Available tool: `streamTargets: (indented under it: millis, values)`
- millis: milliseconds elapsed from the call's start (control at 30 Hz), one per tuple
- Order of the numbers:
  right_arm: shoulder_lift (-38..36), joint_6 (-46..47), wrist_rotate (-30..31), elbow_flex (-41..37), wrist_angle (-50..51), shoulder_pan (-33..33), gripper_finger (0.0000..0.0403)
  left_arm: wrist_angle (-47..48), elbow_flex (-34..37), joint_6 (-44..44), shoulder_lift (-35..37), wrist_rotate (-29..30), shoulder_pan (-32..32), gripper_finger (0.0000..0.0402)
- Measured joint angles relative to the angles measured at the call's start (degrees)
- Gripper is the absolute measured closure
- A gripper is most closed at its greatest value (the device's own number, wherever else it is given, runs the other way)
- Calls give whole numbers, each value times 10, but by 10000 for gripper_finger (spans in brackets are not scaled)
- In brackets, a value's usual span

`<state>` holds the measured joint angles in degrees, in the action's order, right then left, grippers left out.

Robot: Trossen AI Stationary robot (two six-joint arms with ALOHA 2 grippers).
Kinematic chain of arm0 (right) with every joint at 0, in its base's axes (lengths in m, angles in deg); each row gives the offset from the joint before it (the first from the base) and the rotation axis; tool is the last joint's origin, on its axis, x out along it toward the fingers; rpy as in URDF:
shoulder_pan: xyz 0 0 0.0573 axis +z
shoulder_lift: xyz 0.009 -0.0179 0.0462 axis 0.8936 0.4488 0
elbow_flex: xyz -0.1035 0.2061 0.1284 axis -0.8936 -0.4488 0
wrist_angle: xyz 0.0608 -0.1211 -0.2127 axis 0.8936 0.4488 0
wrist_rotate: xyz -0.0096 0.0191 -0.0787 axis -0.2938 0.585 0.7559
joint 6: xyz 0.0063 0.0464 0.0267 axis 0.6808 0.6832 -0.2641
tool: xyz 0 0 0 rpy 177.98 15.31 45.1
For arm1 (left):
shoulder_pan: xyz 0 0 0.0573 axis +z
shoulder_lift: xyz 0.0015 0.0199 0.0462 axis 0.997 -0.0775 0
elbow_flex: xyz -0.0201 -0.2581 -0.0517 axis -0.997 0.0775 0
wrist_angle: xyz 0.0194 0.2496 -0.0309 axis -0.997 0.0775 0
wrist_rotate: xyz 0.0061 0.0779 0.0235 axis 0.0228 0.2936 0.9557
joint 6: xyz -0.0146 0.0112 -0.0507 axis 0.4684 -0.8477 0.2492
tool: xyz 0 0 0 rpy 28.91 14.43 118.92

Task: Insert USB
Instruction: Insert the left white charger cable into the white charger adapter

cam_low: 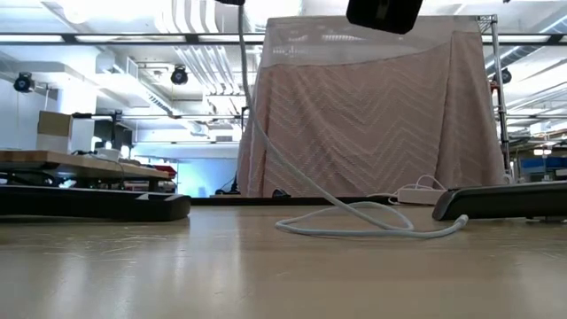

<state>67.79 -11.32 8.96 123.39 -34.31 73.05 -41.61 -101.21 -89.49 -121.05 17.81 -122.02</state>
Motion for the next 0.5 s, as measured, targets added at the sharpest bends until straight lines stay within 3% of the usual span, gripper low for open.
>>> streamTargets:
  millis: [500]
  values:
    - [0,60,23,0,5,6,228,-2,-18,-16,-17,29,1,393]
